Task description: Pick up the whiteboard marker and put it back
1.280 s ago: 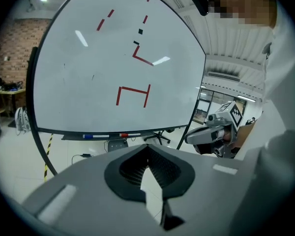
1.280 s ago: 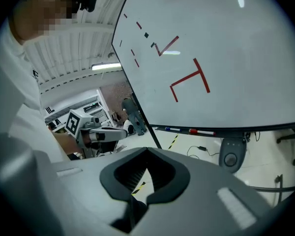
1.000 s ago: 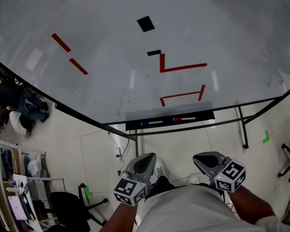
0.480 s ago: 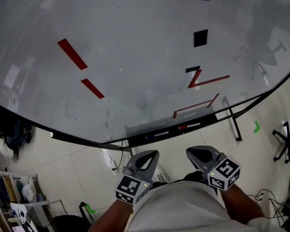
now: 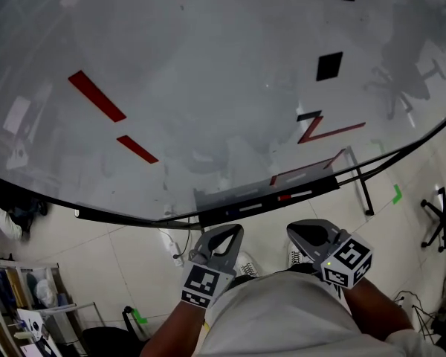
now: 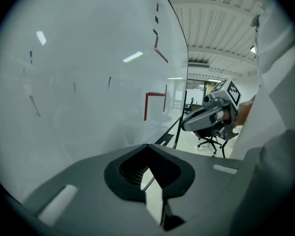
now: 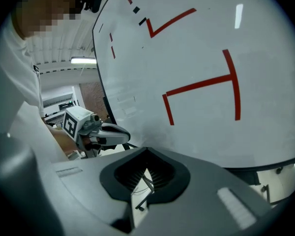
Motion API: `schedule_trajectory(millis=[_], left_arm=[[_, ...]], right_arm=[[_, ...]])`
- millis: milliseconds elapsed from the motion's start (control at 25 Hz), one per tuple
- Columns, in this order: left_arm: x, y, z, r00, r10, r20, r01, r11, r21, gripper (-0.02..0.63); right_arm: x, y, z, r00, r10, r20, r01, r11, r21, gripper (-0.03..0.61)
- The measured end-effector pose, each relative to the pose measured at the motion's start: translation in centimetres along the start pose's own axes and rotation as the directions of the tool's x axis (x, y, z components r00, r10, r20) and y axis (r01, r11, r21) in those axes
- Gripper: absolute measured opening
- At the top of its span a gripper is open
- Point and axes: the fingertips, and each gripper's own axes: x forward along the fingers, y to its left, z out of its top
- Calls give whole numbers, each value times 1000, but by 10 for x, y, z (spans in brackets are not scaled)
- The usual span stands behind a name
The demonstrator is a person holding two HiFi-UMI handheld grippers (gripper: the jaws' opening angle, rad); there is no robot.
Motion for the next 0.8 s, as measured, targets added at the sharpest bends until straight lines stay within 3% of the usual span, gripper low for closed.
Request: schedule_trajectory(millis=[440,800], left_arm=[[37,11,-7,987,128,-99,-109,978,180,17],[52,10,-20,969,155,-193,-87,943,322,26]], right_arm=[[-10,-30,-5,997,62,-35,-62,998,-9,2],[-10,-43,-3,997,73,-28,-73,997,-7,2]])
